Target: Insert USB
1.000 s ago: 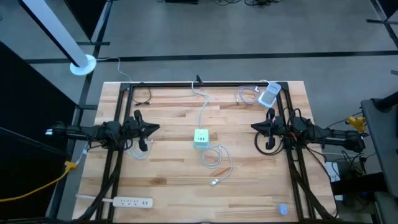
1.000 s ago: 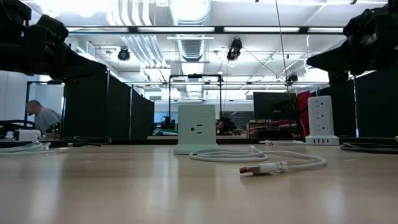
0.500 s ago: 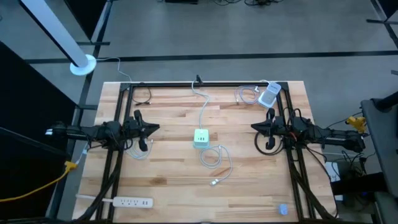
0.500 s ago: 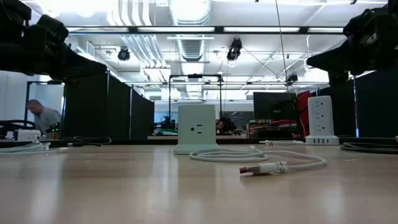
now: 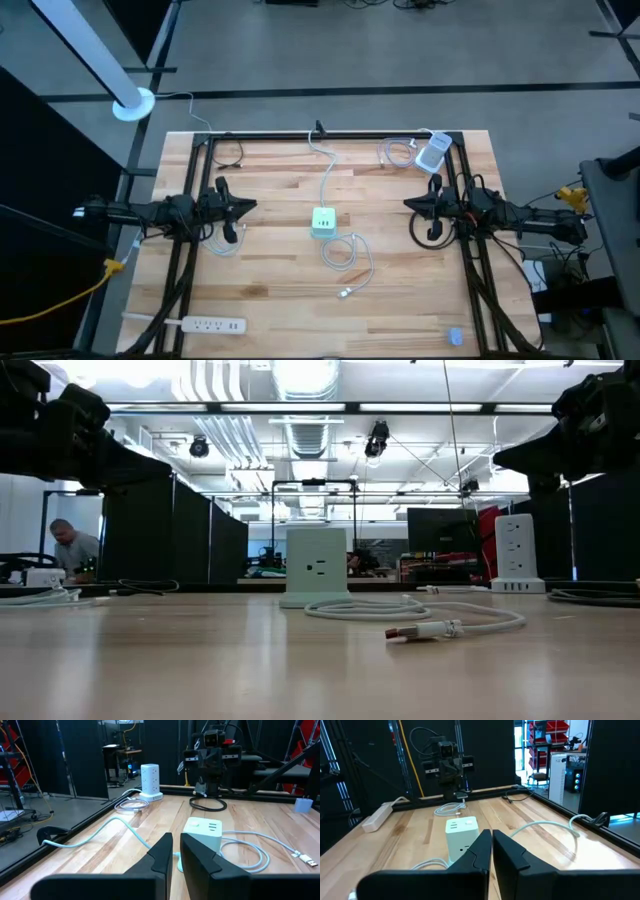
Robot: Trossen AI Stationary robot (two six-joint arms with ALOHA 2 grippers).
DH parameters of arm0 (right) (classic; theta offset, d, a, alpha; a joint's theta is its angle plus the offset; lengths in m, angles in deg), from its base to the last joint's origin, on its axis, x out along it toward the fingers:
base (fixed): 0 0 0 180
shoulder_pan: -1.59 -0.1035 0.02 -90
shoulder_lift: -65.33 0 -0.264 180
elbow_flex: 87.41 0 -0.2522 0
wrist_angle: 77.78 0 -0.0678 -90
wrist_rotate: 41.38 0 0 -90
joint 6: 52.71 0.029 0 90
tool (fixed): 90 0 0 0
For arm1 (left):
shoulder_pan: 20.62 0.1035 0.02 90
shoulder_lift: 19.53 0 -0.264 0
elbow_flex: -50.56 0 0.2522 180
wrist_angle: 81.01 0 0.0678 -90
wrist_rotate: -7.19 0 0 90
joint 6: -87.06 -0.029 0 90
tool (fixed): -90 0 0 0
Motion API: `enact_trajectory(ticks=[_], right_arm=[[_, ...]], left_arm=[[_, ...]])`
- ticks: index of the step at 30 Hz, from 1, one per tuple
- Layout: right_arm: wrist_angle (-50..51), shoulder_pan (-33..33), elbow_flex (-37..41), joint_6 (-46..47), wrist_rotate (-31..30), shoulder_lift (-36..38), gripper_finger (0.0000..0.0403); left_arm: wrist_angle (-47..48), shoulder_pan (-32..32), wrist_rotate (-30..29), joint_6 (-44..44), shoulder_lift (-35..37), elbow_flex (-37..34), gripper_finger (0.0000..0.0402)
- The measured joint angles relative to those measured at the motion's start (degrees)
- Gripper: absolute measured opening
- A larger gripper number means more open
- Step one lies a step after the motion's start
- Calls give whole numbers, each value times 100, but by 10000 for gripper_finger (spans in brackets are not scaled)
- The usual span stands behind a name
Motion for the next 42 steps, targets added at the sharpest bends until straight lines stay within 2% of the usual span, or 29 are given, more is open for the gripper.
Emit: enact_trajectory(ticks=[29, 32, 34, 36, 42], right_arm=[[-174, -1, 2, -162, -13, 1, 0], [-426, 1, 2, 562, 93, -26, 0], [-732, 1, 2, 1041, 510, -133, 0], [-817, -56, 2, 1127, 915, -363, 0], [-1204, -557, 2, 1259, 883, -1567, 0]], left_arm=[[-2, 0, 0, 1, 0, -2, 25], [-2, -2, 0, 0, 0, -1, 25], [-2, -2, 2, 2, 0, -2, 25], [-2, -2, 0, 0, 0, 0, 25], [-1, -2, 1, 0, 0, -1, 25]])
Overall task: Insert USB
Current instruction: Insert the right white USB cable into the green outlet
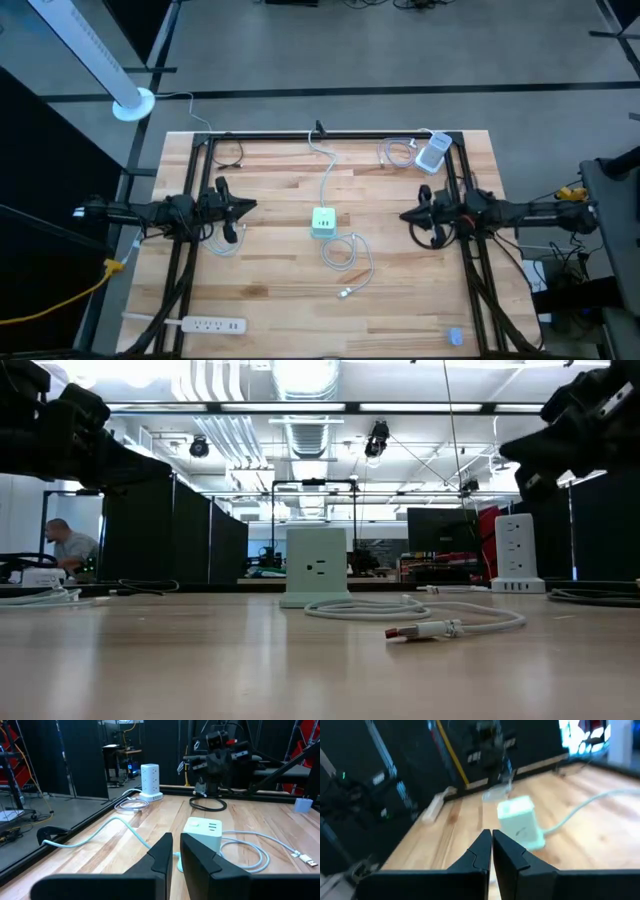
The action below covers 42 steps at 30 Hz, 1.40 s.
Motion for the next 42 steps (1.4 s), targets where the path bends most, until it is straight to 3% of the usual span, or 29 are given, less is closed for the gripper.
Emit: enact_trajectory(ticks=[8, 14, 16, 25, 29, 37, 42], right_arm=[[-1908, -686, 0, -644, 20, -2140, 0], [-3922, -731, -12, -1464, 14, -3246, 0], [-3978, -731, -220, -1686, 12, -3603, 0], [-1303, -692, -2742, -2544, -115, -6015, 0], [-231, -692, -3725, -2598, 301, -6698, 7], [2986, -739, -5318, -2146, 669, -7275, 105], [2796, -890, -5295, -2524, 811, -7497, 150]], left_arm=[[0, 1, -1, 1, 0, 0, 25], [-1, 0, -1, 2, 0, 1, 25], [1, 0, 0, 0, 0, 0, 25], [-1, 0, -1, 2, 0, 1, 25], [-1, 0, 0, 0, 0, 1, 25], [-1, 0, -1, 2, 2, 0, 25], [-1, 0, -1, 2, 0, 1, 25]])
